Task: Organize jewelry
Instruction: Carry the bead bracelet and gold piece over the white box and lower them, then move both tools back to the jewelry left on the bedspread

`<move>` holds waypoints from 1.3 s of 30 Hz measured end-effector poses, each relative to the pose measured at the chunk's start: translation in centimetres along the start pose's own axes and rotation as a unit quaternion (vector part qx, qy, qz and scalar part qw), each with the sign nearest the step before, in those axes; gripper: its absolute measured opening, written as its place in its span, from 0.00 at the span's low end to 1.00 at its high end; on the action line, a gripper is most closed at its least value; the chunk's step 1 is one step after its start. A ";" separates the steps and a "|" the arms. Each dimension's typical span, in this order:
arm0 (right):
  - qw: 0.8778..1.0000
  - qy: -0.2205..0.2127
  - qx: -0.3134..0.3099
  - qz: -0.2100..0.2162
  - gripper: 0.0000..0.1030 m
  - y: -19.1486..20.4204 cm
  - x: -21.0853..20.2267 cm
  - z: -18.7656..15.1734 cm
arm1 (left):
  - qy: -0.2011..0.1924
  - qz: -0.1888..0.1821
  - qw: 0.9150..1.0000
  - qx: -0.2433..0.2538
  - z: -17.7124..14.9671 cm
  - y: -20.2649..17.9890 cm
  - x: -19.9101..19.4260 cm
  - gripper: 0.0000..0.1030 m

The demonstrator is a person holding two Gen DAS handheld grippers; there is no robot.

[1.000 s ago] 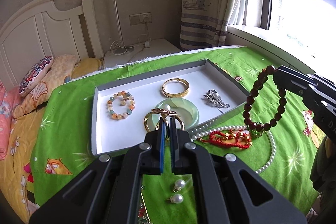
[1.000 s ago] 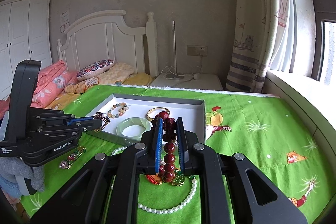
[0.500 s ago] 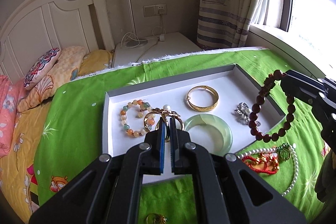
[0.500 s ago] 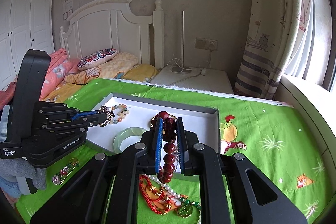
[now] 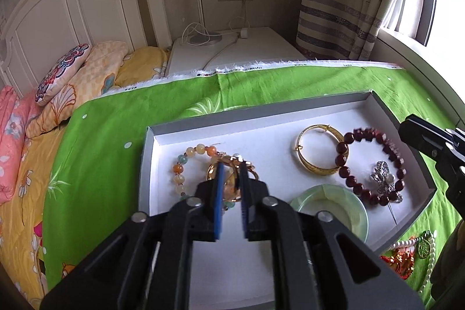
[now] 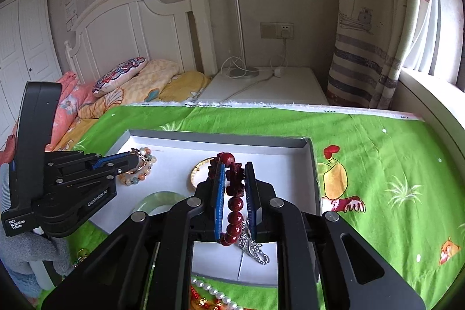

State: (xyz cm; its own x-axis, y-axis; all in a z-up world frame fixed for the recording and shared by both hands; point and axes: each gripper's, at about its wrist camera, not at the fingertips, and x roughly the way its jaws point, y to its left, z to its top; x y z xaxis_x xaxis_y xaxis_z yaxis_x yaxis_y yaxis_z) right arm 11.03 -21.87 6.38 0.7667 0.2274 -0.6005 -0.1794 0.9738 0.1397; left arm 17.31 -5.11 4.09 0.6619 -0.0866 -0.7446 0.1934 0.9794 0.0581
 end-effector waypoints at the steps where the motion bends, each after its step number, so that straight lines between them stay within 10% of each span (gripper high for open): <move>1: 1.000 0.004 0.002 0.001 0.17 -0.4 0.2 0.1 | -0.003 0.002 1.000 -0.005 -0.2 0.2 0.0 0.50; 2: 1.000 0.007 0.007 -0.001 0.22 -0.7 0.2 0.0 | -0.012 0.006 1.000 -0.009 -0.4 0.4 -0.2 0.65; 6: 0.999 -0.013 0.037 0.006 0.55 -2.4 -1.2 -0.4 | -0.017 0.002 1.000 -0.017 -1.2 0.8 -0.8 0.66; 17: 0.997 -0.012 0.072 0.026 0.56 -4.1 -5.0 -2.9 | -0.037 0.005 0.998 -0.041 -4.9 2.3 -5.5 0.90; 39: 0.996 -0.023 0.079 0.027 0.78 -5.2 -11.9 -10.8 | -0.025 -0.045 0.996 -0.079 -17.2 4.7 -13.5 0.96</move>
State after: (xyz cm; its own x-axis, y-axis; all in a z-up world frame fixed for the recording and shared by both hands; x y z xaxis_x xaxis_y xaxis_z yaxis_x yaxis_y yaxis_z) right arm -3.81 -29.62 4.24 0.7869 0.2751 -0.5524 -0.1239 0.9473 0.2953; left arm -3.18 3.78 2.93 0.6836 -0.1802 -0.7073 0.1391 0.9834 -0.1162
